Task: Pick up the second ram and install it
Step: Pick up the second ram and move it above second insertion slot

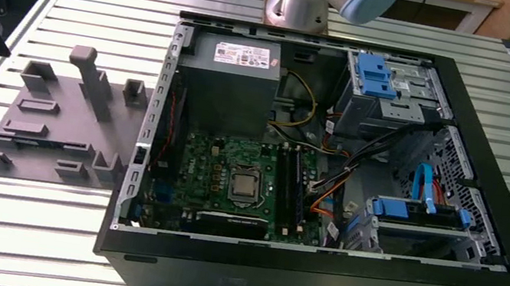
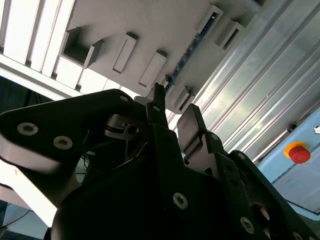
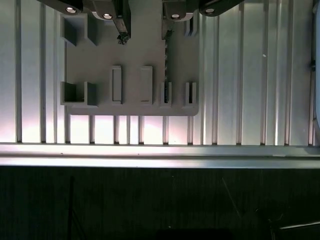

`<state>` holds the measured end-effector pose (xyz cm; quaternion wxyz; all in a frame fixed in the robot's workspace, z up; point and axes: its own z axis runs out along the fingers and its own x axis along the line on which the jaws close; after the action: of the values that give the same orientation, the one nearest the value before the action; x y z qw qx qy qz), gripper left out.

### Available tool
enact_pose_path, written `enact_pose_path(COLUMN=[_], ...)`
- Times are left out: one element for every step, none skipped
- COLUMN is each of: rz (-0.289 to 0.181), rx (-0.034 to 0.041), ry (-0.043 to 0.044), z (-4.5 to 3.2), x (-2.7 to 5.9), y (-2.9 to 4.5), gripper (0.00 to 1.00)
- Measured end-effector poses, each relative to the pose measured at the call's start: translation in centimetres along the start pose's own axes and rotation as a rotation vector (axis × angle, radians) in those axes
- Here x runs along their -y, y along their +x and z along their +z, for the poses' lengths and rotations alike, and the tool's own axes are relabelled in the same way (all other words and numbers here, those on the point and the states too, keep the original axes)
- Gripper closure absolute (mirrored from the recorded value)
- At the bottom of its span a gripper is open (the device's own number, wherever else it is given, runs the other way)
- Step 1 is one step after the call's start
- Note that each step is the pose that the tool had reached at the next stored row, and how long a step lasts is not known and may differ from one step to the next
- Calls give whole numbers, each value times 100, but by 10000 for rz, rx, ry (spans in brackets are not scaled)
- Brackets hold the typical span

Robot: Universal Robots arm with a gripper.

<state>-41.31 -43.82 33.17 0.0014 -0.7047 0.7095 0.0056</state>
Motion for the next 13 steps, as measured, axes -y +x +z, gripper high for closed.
enact_pose_path(rz=[0,0,1,1,0,0,1,1,0,0,0,0,0], rx=[0,0,0,0,0,0,-1,-1,-1,-1,0,-1,-1], ry=[0,0,0,0,-1,0,-1,-2,-1,-1,0,-1,-1], z=[3,7,11,15,19,24,27,29,33,36,39,40,43], x=[0,0,-1,-1,0,0,0,0,0,0,0,0,0], y=[0,1,1,3,5,7,7,8,9,10,10,10,11], gripper=[62,62,62,62,62,62,62,62,62,62,62,62,62])
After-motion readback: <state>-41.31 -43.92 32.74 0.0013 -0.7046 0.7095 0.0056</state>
